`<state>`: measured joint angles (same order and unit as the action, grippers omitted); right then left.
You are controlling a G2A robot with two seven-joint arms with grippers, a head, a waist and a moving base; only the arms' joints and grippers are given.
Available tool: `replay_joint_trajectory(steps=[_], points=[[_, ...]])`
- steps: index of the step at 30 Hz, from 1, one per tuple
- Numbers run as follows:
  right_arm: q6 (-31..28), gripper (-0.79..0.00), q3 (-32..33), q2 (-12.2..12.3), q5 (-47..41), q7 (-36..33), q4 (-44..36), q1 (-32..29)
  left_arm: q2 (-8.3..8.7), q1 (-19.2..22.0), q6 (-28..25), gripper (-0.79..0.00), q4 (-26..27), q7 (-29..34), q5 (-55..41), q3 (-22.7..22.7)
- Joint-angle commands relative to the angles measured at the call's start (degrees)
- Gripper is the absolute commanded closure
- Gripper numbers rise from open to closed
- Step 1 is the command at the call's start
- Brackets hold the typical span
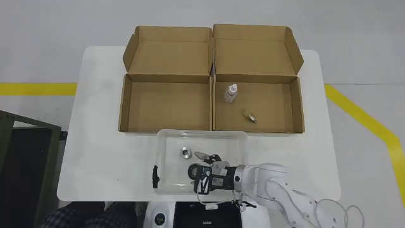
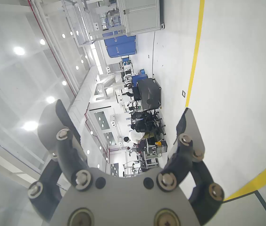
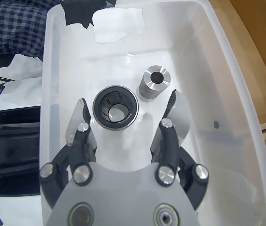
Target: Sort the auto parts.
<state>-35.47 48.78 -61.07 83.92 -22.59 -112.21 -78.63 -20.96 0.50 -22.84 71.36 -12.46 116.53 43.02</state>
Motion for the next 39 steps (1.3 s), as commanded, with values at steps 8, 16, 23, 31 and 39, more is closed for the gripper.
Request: replay_joint_trajectory(steps=[8, 16, 23, 31, 39], points=[[0.1, -0.539, -1.3, -0.5, -0.4, -0.4, 2.1, 1.3, 0.00, 0.0, 0.0, -0.785, 0.0, 0.0, 0.0, 0.0], [0.0, -0.446, -2.2, -1.0, -1.3, -0.6, 3.9, 2.4, 0.00, 0.0, 0.0, -0.785, 0.0, 0.0, 0.0, 0.0], [0.0, -0.357, -2.9, -1.3, -1.7, -0.6, 5.0, 3.0, 0.00, 0.0, 0.0, -0.785, 0.0, 0.0, 0.0, 0.0], [-0.3, 0.000, -2.5, -1.3, -2.4, -0.1, 4.9, 3.2, 0.00, 0.0, 0.0, -0.785, 0.0, 0.0, 0.0, 0.0], [-1.4, 0.000, 0.3, -0.7, -3.9, 1.1, 2.9, 1.9, 0.00, 0.0, 0.0, -0.785, 0.0, 0.0, 0.0, 0.0]])
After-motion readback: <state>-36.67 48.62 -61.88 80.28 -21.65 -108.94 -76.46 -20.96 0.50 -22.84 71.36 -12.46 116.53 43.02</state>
